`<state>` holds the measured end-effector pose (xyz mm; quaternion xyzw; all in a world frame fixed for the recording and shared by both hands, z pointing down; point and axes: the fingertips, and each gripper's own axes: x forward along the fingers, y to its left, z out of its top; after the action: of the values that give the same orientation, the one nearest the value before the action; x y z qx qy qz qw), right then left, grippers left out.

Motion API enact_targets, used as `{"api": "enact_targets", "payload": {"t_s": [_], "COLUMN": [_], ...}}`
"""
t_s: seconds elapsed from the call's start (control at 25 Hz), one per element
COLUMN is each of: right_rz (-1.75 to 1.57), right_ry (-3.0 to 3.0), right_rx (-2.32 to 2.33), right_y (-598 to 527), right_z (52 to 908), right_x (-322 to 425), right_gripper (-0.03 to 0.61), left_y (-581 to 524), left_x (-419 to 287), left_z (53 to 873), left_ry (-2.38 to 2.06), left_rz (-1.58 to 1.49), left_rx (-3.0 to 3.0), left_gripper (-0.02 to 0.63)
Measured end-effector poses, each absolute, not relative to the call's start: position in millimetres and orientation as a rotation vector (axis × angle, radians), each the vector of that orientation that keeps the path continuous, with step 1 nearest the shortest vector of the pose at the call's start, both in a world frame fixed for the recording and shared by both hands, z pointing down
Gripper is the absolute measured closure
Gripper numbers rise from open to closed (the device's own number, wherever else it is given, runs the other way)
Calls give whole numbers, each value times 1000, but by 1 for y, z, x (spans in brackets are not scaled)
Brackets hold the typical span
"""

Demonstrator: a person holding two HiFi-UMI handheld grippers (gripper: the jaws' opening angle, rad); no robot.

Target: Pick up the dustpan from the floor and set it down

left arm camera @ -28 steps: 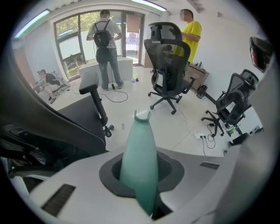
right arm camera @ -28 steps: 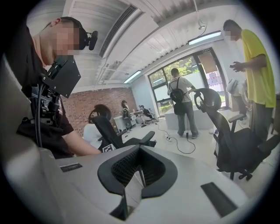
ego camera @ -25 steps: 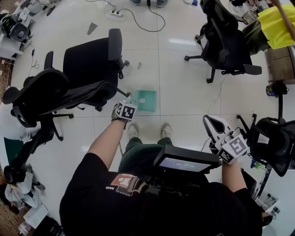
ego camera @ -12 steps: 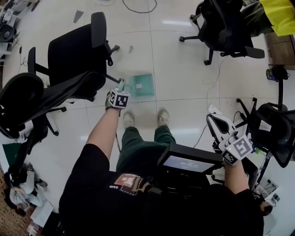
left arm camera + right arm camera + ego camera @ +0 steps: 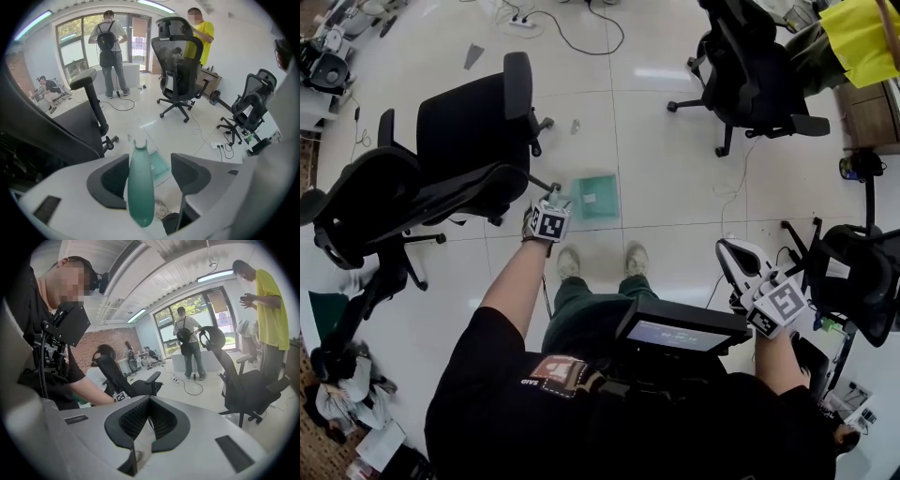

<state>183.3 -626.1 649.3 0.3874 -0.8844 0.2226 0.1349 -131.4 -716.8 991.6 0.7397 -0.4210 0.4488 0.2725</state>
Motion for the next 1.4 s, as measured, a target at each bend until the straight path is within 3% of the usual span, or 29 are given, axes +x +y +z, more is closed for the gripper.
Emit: {"api": "enact_targets", "payload": {"t_s": [0.16, 0.4, 0.72, 1.0, 1.4], "right_rz": [593, 472, 360, 311, 169], "right_ry": [-2608, -2740, -2990, -3109, -3010], "right_rx": [1112, 1044, 842, 719, 951], "right_y": [-622, -612, -581, -541, -375], "right_z": [611, 526, 423, 380, 338], "right_x": [172, 169, 211, 209, 120], "right_gripper": [569, 569, 569, 569, 569], "left_y": [-708, -669, -570, -484, -335], "left_x": [-144, -145, -117, -92, -186], "left_z": [929, 768, 541, 458, 411], "left_ry": [-1203, -1285, -1496, -1473, -1244], "left_rz": [1111, 675, -48, -349, -466], "left_rx": [2031, 2112, 2127, 2183, 2368], "left_gripper": [296, 312, 452, 586, 589]}}
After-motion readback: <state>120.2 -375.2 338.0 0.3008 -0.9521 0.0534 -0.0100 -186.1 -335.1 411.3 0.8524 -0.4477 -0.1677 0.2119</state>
